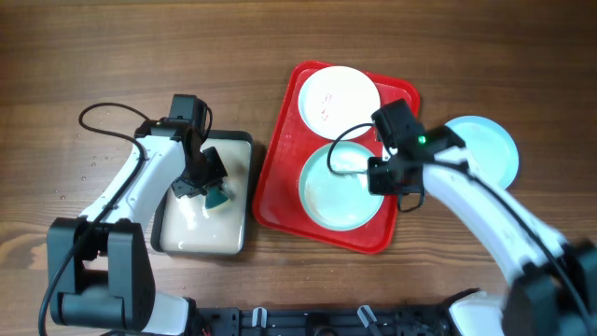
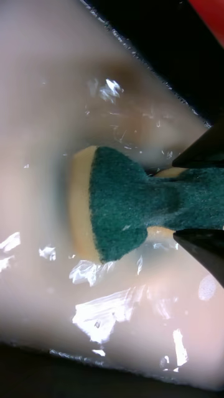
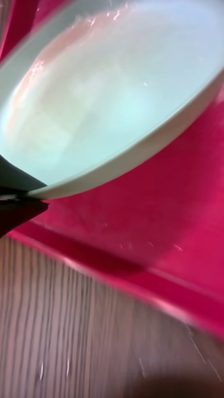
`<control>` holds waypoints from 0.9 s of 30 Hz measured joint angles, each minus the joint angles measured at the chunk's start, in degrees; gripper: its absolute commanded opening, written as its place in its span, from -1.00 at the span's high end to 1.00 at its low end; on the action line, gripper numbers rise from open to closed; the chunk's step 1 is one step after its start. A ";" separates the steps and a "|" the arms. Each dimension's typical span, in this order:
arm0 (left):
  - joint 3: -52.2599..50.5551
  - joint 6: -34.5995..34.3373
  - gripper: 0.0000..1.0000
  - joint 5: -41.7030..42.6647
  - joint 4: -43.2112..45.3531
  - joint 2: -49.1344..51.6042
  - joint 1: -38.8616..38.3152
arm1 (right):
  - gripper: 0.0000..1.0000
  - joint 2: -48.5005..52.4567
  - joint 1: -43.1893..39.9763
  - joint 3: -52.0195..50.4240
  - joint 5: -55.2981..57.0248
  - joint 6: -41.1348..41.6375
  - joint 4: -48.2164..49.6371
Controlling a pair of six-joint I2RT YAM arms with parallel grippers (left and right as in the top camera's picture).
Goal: Clean dirty plates on tray and stack at the side
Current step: 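Put the sponge back into the basin with the left gripper, then lift the second plate with the right gripper and stack it on the first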
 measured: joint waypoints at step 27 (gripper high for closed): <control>1.49 2.23 -1.00 11.15 -0.66 -18.27 0.00 | 0.91 -9.92 27.21 2.69 52.70 -29.99 4.35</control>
